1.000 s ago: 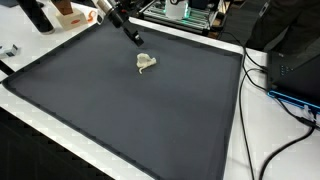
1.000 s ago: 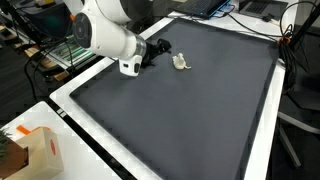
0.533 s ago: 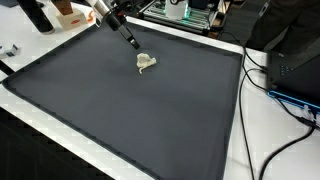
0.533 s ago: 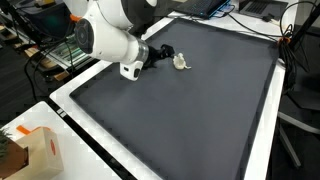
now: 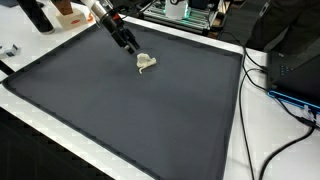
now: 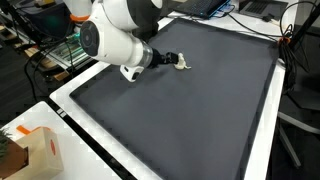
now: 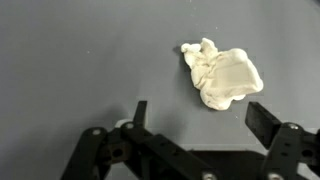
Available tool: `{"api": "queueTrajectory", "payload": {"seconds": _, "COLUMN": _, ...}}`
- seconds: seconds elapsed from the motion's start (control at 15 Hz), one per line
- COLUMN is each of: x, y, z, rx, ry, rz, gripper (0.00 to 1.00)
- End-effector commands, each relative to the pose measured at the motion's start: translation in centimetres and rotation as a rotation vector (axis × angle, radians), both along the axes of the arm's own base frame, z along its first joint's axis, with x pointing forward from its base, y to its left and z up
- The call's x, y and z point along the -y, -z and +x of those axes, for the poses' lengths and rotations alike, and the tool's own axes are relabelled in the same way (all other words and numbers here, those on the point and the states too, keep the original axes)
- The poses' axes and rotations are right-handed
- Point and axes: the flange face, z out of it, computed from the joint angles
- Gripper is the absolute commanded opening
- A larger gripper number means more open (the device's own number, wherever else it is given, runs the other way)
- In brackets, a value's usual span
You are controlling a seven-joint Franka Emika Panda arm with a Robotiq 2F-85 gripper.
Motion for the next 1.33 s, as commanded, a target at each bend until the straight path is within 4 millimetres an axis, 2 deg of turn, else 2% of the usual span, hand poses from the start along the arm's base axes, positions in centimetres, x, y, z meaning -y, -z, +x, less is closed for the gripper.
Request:
{"api": "queueTrajectory", "payload": {"seconds": 0.0, "x": 0.0, "y": 0.4, "z": 1.2, "rx": -0.126, "ry": 0.104, "rz": -0.025, "gripper": 1.0}}
{"api": "queueTrajectory", "payload": {"seconds": 0.33, "x": -0.5, "y": 0.0, "z": 3.2, "rx": -0.293, "ry": 0.22, "rz": -0.11, "gripper": 1.0}}
{"api": "queueTrajectory", "payload": {"seconds": 0.6, "x": -1.7, "y": -1.2, "z": 5.4, "rx": -0.409, "ry": 0.238, "rz": -0.235, "gripper": 1.0}}
{"api": "queueTrajectory", "payload": {"seconds": 1.27, "x": -7.9, "y": -4.7, "z": 10.1, "rx": -0.526, "ry": 0.06, "rz": -0.613, "gripper": 1.0}}
